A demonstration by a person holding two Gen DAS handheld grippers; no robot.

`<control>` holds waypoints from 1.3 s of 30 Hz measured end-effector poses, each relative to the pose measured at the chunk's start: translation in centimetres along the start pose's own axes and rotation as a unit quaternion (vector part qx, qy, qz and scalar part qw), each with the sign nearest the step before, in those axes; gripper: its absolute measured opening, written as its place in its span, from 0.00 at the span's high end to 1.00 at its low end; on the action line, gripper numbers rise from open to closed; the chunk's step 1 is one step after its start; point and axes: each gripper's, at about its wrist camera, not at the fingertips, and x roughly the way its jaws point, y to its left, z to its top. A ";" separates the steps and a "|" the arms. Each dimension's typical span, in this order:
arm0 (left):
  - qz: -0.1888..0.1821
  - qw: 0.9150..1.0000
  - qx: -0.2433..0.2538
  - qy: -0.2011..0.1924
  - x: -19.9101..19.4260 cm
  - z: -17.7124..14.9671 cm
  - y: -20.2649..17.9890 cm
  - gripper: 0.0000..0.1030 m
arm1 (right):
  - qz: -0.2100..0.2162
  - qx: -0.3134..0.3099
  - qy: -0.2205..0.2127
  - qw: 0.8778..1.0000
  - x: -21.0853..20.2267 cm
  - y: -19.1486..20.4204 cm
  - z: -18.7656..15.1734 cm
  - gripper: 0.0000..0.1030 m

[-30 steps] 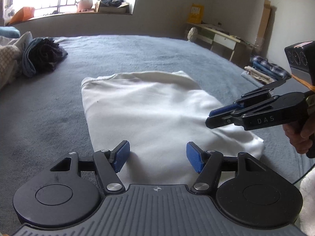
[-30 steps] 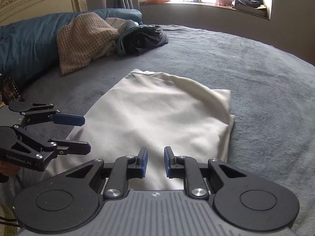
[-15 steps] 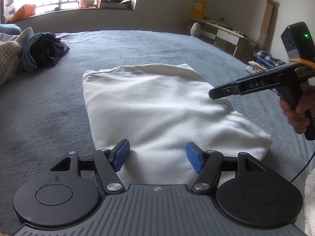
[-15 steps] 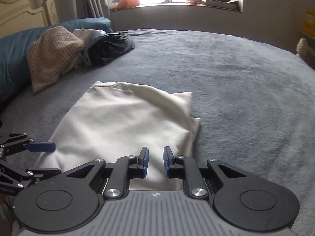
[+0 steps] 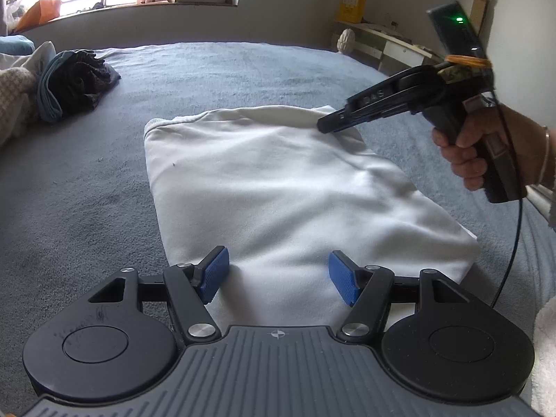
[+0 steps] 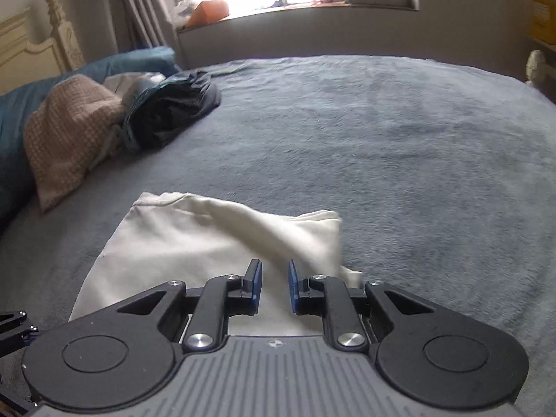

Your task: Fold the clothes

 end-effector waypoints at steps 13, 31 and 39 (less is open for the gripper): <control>-0.006 1.000 -0.002 -0.002 0.3 0.0 0.3 0.37 | 0.009 0.107 -0.033 0.994 -1.4 -2.2 0.0 0.83; 0.064 0.995 0.007 0.080 1.3 2.2 -2.0 0.36 | 0.016 0.048 0.034 0.998 -4.2 4.2 -8.5 0.79; 0.091 0.991 0.021 0.099 1.4 2.5 -2.9 0.35 | -0.001 0.053 0.007 0.999 -5.6 4.9 -8.8 0.78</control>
